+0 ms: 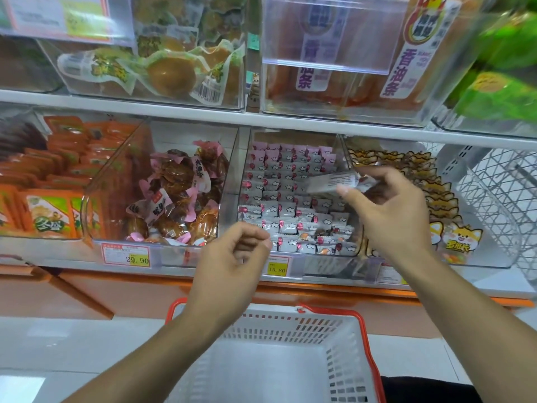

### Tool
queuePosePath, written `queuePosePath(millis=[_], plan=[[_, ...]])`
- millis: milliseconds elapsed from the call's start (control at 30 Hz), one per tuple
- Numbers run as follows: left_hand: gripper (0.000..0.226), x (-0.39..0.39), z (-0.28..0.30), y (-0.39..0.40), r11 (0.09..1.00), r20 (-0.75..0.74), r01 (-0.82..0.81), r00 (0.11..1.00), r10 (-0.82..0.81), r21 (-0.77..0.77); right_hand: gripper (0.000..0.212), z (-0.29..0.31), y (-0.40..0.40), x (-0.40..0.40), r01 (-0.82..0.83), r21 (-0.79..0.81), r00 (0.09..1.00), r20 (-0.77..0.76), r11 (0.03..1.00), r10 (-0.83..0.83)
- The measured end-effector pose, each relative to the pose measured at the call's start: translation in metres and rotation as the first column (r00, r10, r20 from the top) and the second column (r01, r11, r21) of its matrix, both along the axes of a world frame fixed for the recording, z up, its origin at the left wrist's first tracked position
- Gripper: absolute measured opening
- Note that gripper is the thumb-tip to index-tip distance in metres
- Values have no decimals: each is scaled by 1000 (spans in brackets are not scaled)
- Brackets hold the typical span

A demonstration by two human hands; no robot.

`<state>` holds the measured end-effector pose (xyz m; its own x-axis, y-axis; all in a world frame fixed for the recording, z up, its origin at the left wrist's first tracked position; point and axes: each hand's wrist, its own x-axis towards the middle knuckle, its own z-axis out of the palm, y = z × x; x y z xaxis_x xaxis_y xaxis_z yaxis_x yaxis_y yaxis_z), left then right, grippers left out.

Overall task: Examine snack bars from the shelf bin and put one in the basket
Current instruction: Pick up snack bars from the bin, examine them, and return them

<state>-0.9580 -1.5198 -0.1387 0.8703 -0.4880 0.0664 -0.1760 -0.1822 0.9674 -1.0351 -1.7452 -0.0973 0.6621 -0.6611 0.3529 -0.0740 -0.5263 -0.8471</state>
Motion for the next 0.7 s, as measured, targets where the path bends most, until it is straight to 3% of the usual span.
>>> queuePosePath(millis=[100, 200, 333, 467, 533, 700], plan=[[11, -4, -3, 1, 969, 319, 21, 942, -101, 247, 31, -5, -15, 9, 85, -107, 995, -40, 991, -90], [32, -4, -8, 1, 913, 475, 60, 839, -265, 403, 30, -9, -19, 18, 43, -214, 994, -87, 976, -62], [53, -4, -13, -1, 850, 472, 90, 799, -373, 519, 29, -11, -19, 24, -24, -375, 980, -190, 927, -52], [56, -4, -16, -2, 844, 466, 95, 799, -381, 528, 32, -11, -16, 29, -7, -509, 972, -204, 861, -113], [56, -4, -17, -2, 849, 476, 92, 794, -377, 520, 27, -12, -14, 32, -59, -571, 950, -283, 819, -129], [55, -5, -19, -2, 839, 476, 97, 785, -395, 536, 30, -25, -11, 37, -331, -754, 791, -550, 567, -269]])
